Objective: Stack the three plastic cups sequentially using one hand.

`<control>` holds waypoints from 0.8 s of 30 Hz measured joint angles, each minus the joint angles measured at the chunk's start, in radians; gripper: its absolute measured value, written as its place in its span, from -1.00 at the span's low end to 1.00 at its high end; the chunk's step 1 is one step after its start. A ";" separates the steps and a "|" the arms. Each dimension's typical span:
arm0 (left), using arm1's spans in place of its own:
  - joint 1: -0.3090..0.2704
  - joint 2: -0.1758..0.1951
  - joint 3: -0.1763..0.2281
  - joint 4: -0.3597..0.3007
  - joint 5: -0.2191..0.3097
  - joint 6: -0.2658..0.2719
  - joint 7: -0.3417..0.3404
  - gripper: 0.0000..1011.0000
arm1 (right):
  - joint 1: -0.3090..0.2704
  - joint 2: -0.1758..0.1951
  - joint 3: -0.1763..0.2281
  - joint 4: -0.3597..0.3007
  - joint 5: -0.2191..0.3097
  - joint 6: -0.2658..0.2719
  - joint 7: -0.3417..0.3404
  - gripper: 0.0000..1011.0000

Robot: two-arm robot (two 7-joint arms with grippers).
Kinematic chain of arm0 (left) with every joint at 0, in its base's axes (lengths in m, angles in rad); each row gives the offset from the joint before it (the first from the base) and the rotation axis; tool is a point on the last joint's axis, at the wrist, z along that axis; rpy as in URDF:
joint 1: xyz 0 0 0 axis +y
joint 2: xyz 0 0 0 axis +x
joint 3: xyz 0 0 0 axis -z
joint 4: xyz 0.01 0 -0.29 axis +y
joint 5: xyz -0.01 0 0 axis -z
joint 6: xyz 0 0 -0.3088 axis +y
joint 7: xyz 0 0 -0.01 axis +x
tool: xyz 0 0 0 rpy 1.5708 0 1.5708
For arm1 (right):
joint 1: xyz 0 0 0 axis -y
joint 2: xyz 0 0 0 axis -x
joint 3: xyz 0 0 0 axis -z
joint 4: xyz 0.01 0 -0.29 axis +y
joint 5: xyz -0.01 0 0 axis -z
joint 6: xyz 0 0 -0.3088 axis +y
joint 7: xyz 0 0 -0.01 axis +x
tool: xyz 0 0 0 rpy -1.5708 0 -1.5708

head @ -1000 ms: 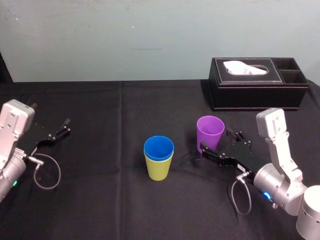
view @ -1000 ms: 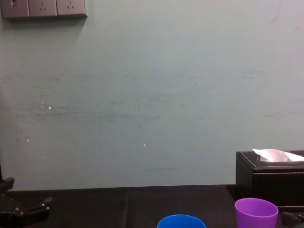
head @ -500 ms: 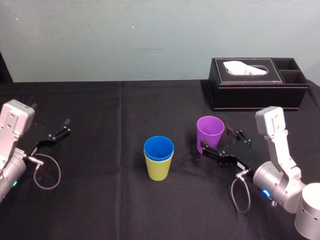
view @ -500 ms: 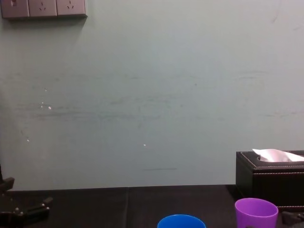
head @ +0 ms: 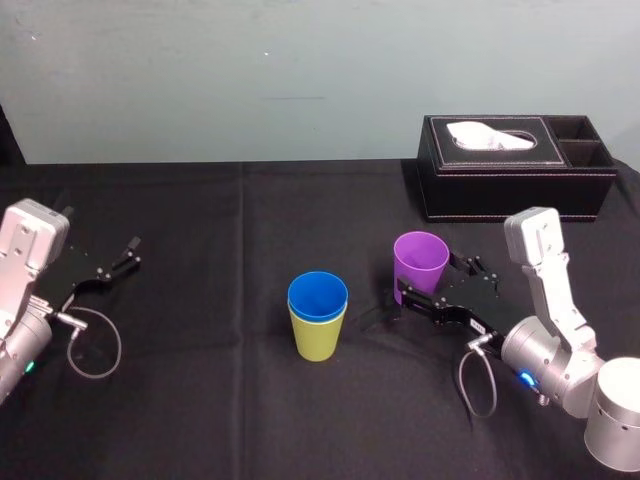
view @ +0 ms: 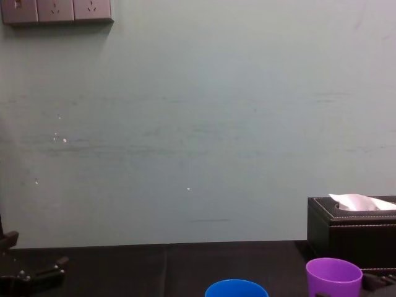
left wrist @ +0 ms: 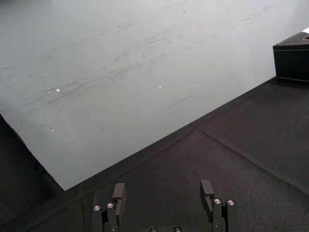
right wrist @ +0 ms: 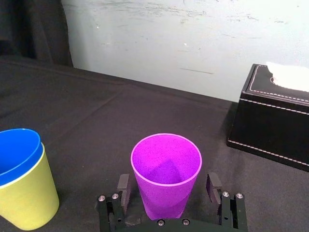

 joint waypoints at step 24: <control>0.000 0.000 0.000 0.000 0.000 0.000 0.000 1.00 | 0.039 -0.011 -0.017 0.044 -0.024 -0.002 0.002 0.98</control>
